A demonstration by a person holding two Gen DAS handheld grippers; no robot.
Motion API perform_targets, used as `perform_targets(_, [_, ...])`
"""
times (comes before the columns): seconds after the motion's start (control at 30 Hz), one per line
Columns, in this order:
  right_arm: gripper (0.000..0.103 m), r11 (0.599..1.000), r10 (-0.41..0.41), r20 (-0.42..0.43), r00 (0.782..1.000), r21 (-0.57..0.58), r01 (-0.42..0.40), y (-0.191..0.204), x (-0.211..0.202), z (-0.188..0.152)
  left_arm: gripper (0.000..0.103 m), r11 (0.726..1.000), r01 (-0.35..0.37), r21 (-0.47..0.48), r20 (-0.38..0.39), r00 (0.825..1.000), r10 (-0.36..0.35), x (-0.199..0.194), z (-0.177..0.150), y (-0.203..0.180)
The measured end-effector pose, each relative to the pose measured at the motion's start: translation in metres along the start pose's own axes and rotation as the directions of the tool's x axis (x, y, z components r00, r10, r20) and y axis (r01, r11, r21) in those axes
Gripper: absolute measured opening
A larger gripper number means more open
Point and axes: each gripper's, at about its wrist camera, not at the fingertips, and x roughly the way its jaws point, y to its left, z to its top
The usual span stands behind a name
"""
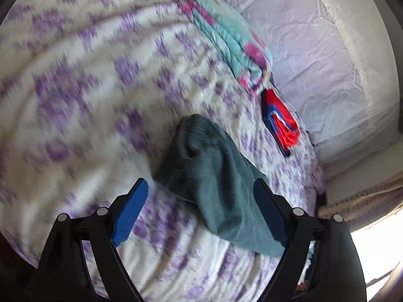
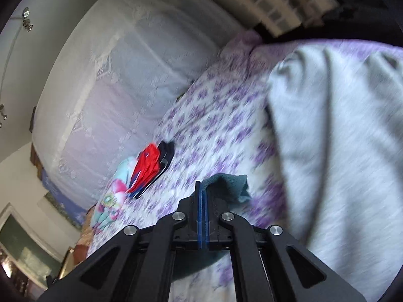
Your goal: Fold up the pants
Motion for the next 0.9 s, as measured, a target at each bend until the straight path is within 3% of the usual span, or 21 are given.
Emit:
perform_targets(0.07, [0.002, 1.000, -0.023, 0.017, 1.000, 0.012, 0.023, -0.009, -0.009, 0.007, 0.083, 0.999, 0.035, -0.007, -0.020, 0.999, -0.036, 0.007, -0.010, -0.001])
perform_targets(0.2, [0.002, 0.999, -0.031, -0.030, 0.999, -0.012, 0.030, -0.014, -0.001, 0.000, 0.083, 0.999, 0.035, 0.007, -0.057, 0.998, -0.035, 0.028, -0.022, -0.015])
perform_targets(0.27, [0.002, 1.000, -0.024, -0.040, 0.999, -0.008, 0.024, -0.015, 0.003, -0.005, 0.082, 0.999, 0.001, 0.044, -0.042, 0.999, 0.001, 0.029, -0.025, -0.026])
perform_targets(0.37, [0.002, 1.000, -0.017, -0.057, 0.998, 0.012, 0.018, -0.018, 0.009, -0.009, 0.082, 0.977, -0.147, 0.156, 0.077, 0.988, 0.137, 0.016, -0.027, -0.046])
perform_targets(0.4, [0.002, 1.000, -0.021, -0.063, 0.998, 0.013, 0.021, -0.019, 0.011, -0.010, 0.079, 0.971, -0.165, 0.170, 0.094, 0.984, 0.151, 0.012, -0.028, -0.048])
perform_targets(0.5, [0.002, 0.999, -0.016, -0.070, 0.997, 0.027, 0.018, -0.023, 0.012, -0.011, 0.070, 0.966, -0.163, 0.198, 0.063, 0.986, 0.154, 0.013, -0.025, -0.050])
perform_targets(0.63, [0.002, 0.999, -0.010, -0.072, 0.997, 0.044, 0.013, -0.027, 0.009, -0.013, 0.069, 0.949, -0.249, 0.192, 0.066, 0.968, 0.240, 0.022, -0.024, -0.042])
perform_targets(0.77, [0.003, 0.999, -0.015, -0.080, 0.997, 0.037, 0.018, -0.027, 0.008, -0.013, 0.069, 0.955, -0.252, 0.155, 0.092, 0.966, 0.240, 0.011, -0.025, -0.028])
perform_targets(0.9, [0.004, 0.999, -0.017, -0.080, 0.997, 0.035, 0.020, -0.027, 0.010, -0.014, 0.046, 0.961, -0.201, 0.192, 0.059, 0.979, 0.193, 0.015, -0.026, -0.034])
